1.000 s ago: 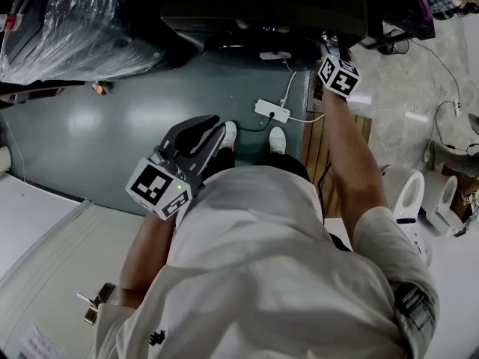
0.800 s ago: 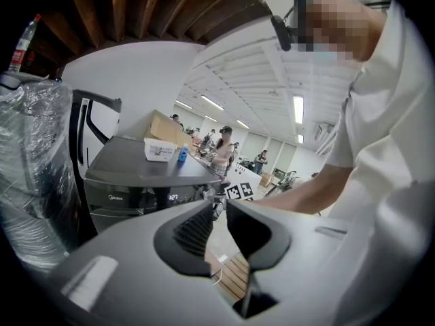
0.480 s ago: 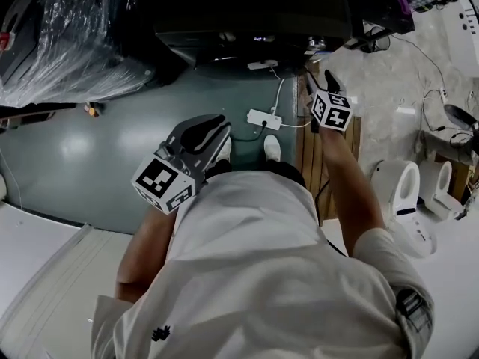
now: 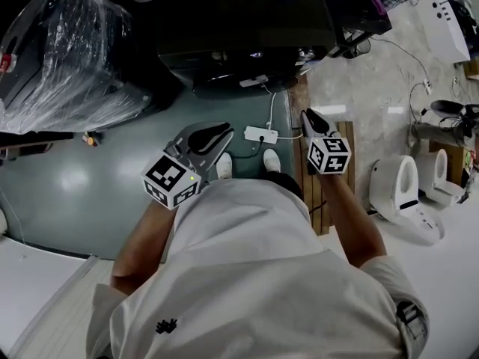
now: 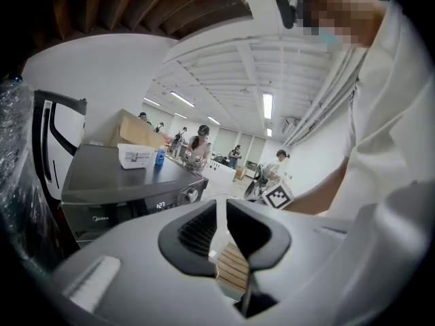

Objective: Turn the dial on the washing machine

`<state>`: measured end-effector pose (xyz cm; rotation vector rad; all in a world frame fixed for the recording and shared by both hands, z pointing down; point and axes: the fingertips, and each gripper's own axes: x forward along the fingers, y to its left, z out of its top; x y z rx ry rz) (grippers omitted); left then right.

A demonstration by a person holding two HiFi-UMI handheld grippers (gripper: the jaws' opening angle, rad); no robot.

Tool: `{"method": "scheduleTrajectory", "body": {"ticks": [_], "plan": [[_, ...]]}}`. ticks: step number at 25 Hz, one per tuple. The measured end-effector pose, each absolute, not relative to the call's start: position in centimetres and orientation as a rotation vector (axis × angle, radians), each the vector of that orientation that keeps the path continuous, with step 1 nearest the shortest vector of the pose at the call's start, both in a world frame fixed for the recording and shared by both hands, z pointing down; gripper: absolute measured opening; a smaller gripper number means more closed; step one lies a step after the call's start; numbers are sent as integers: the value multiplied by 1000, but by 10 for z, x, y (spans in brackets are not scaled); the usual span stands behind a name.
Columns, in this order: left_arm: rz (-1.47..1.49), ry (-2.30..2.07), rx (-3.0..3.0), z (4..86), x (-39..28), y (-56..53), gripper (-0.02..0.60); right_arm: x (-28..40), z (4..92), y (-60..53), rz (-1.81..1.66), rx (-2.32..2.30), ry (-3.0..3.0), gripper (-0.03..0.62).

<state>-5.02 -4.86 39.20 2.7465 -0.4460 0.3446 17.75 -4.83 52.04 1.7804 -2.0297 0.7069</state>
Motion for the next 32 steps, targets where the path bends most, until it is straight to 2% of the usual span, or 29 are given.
{"method": "scheduleTrajectory", "body": {"ticks": [9, 18, 32], "plan": [[376, -373, 2772, 398, -79, -41, 71, 120, 476, 12, 650, 1757, -2079, 3], [376, -353, 2754, 406, -102, -35, 57, 88, 438, 36, 568, 1775, -2136, 2], [387, -347, 2730, 416, -116, -34, 57, 61, 429, 24, 533, 1717, -2185, 2]]}}
